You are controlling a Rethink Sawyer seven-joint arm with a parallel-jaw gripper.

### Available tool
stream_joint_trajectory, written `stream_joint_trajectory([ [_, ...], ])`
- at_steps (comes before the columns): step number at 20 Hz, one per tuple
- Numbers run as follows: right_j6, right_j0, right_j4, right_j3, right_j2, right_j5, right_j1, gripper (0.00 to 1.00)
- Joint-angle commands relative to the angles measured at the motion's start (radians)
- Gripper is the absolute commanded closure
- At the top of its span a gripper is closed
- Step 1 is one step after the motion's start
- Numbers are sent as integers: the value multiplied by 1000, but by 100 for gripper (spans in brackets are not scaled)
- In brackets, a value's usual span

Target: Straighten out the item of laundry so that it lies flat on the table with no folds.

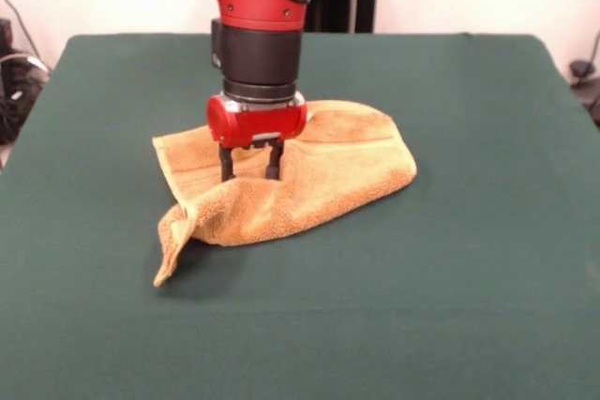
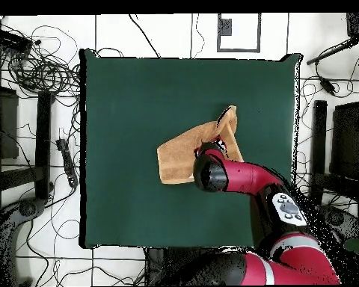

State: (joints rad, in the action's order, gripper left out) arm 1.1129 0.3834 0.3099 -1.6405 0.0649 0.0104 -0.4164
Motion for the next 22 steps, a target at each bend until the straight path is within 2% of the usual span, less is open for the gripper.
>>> stream_joint_trajectory([
  [1,209,-39,-83,66,104,69,58,0],
  [10,194,-17,-107,79,136,112,64,0],
  [17,257,-107,-197,98,83,160,34,0],
  [22,296,-179,-275,86,29,254,-35,0],
])
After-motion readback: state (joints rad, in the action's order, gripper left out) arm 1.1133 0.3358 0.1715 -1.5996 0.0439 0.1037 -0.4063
